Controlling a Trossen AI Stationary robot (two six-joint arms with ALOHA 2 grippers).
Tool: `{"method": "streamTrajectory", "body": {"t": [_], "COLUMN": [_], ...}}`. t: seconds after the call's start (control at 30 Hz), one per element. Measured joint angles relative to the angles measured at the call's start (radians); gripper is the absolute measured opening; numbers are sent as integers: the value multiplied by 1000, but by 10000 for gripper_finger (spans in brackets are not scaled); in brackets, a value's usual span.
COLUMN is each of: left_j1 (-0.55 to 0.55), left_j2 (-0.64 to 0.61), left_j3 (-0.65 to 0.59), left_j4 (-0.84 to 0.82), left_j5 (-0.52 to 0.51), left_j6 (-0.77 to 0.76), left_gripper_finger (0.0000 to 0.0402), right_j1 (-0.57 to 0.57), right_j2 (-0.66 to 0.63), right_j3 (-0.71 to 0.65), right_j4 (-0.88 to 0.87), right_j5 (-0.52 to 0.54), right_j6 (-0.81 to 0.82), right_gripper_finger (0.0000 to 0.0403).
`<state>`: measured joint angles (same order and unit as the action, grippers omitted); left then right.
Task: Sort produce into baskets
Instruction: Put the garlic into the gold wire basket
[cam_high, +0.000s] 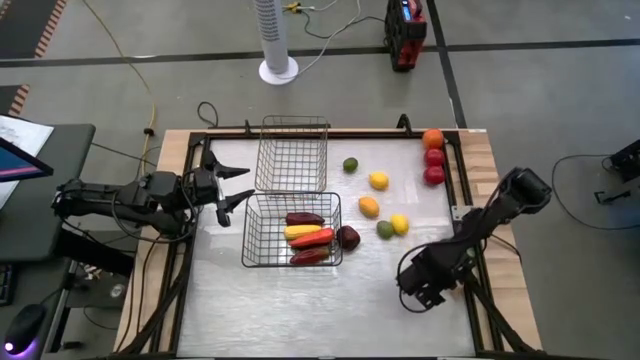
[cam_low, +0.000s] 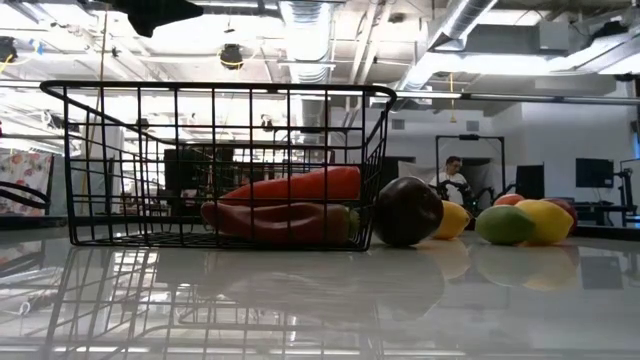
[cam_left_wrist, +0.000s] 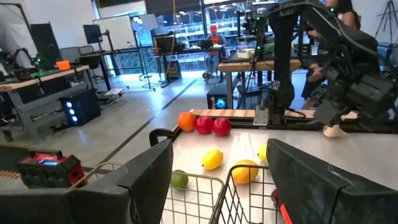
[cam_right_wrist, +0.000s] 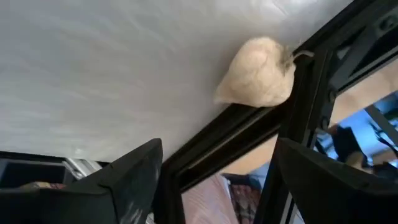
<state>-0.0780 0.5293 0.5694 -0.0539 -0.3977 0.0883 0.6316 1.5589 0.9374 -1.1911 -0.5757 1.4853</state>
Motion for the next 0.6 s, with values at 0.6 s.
{"method": "streamTrajectory", "body": {"t": [0.6], "left_j1": [0], "left_j2": [0], "left_j3": [0], "left_j4": [3], "left_j5": [-2], "left_j6": [4], "left_gripper_finger": [249], "right_j1": [9], "right_j2": [8], "right_j3": [-174], "right_j4": [134], "right_j5": [2], "right_j6": [-80], "right_gripper_finger": [325]}}
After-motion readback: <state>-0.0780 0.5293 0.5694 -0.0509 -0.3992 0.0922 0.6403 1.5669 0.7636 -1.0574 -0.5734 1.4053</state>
